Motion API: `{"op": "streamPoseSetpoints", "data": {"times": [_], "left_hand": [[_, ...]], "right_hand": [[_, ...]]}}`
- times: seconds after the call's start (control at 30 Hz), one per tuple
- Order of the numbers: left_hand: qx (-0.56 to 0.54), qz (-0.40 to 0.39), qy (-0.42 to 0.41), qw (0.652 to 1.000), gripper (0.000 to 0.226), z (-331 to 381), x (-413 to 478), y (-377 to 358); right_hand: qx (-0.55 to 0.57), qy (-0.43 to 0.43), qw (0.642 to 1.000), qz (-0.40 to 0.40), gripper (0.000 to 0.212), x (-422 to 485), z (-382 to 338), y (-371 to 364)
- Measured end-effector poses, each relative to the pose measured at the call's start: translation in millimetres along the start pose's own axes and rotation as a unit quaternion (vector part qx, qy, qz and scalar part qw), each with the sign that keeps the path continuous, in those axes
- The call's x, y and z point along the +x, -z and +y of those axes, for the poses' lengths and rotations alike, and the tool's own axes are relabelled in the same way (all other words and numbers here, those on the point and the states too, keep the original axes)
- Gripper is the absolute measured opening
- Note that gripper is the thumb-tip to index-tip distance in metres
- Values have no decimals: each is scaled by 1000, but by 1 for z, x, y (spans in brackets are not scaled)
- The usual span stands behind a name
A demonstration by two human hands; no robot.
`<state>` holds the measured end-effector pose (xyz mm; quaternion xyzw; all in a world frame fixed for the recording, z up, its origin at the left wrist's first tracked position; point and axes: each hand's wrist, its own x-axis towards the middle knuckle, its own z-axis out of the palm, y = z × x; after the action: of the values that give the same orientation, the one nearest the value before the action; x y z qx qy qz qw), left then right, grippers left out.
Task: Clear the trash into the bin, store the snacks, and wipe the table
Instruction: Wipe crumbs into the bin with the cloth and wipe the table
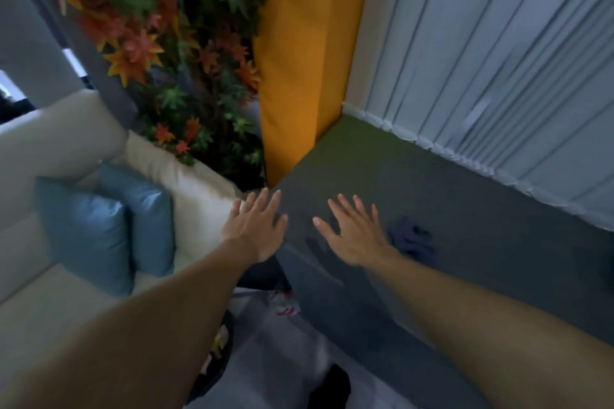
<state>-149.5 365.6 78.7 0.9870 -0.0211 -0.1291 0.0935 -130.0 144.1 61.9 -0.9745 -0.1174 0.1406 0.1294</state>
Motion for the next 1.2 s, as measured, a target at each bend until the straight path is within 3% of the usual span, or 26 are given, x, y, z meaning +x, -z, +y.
{"op": "streamPoseSetpoints", "data": {"times": [0.37,0.67,0.93,1.1,1.2], "left_hand": [[-12,-53,-53,997,63,99,90,-12],[-8,-76,-60,995,62,108,148,-33],[-4,-106,-78,991,63,91,210,-39],[-5,-105,-68,992,63,71,250,-43],[-1,-95,-67,993,63,56,273,-50]], "right_hand": [[25,-85,996,-8,76,26,127,10],[-1,-133,989,-59,54,8,188,-41],[103,-89,988,69,42,68,198,-39],[185,-113,960,177,44,141,180,-22],[182,-93,965,166,52,173,173,-27]]}}
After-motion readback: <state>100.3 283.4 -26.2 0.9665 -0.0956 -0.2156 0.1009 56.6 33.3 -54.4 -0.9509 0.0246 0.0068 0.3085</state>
